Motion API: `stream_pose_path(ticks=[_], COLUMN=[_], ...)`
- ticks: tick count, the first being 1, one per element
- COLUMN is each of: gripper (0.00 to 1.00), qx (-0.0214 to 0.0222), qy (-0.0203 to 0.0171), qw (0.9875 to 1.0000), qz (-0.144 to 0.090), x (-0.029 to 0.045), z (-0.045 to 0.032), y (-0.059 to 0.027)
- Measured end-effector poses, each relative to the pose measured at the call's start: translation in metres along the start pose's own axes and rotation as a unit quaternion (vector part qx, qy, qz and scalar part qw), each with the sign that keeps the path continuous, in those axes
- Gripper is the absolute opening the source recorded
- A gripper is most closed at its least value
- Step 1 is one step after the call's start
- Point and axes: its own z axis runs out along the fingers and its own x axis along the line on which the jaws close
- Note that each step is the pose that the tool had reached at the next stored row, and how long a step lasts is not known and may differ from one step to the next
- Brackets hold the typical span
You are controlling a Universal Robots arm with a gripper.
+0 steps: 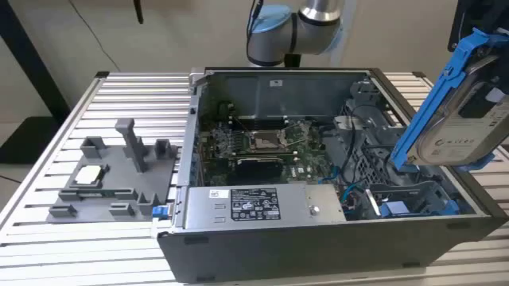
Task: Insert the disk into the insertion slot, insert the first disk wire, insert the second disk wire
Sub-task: 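Insert the disk into the insertion slot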
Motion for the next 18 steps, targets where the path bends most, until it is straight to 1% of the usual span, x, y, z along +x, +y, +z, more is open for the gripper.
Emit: stream_pose_path(ticks=[11,15,17,18], gripper=[0.33,0.33,0.33,0.33], qx=[0.0001,0.0007,0.0008,0.0008], qy=[0.0002,0.0001,-0.0007,-0.0018], qw=[1.0000,1.0000,1.0000,1.0000], qz=[0.000,0.000,0.000,0.000], x=[0.0000,-0.0002,-0.0003,-0.0004], z=[0.0012,0.0048,0.0072,0.0085], y=[-0.0001,-0.0002,-0.0003,-0.0004])
